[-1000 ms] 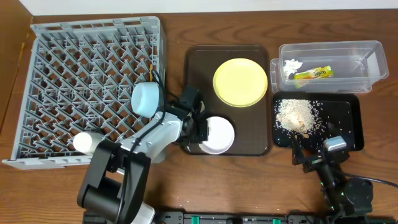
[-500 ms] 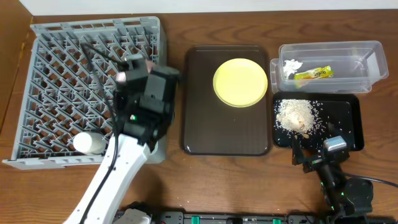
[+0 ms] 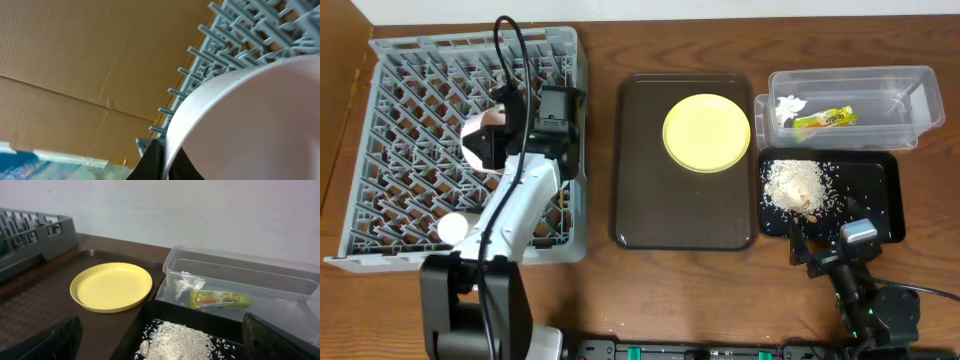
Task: Sort waste into correct bins and load items into the dishwasher
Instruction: 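Carry the white bowl into the dish rack and release it, then reach the left gripper to the yellow plate and grasp its edge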
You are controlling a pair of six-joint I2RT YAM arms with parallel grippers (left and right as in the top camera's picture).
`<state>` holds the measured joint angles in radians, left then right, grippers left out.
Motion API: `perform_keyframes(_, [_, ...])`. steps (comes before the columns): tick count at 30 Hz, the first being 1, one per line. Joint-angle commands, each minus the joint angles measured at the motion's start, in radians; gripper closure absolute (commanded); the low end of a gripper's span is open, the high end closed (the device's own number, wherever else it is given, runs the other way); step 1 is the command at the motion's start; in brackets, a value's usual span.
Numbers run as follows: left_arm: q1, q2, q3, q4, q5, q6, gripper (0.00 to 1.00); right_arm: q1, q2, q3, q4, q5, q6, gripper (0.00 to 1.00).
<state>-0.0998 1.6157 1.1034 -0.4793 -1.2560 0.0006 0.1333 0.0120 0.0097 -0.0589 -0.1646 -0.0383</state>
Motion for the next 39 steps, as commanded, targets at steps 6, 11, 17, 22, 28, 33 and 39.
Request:
perform_keyframes(6, [0.041, 0.072, -0.003, 0.018, -0.008, -0.001, 0.93, -0.023, -0.005, -0.004, 0.0, -0.001, -0.008, 0.01])
perform_keyframes(11, [0.014, 0.126, -0.016, 0.018, -0.008, -0.001, 0.92, -0.023, -0.005, -0.004, 0.0, -0.001, -0.008, 0.01])
perform_keyframes(17, [-0.012, 0.134, -0.019, 0.013, -0.009, -0.001, 0.91, -0.023, -0.005, -0.004, 0.0, -0.001, -0.008, 0.01])
perform_keyframes(22, [-0.083, 0.134, -0.019, -0.04, 0.053, -0.002, 0.83, -0.023, -0.005, -0.004, 0.0, -0.001, -0.008, 0.01])
perform_keyframes(28, [-0.167, 0.091, -0.008, -0.246, 0.219, -0.184, 0.54, -0.023, -0.005, -0.004, 0.0, -0.001, -0.008, 0.01])
perform_keyframes(33, [-0.195, -0.129, 0.01, -0.315, 0.652, -0.188, 0.39, -0.023, -0.005, -0.004, 0.0, -0.001, -0.008, 0.01])
perform_keyframes(39, [-0.198, -0.348, 0.01, -0.336, 1.331, -0.218, 0.38, -0.023, -0.005, -0.004, 0.0, -0.001, -0.008, 0.01])
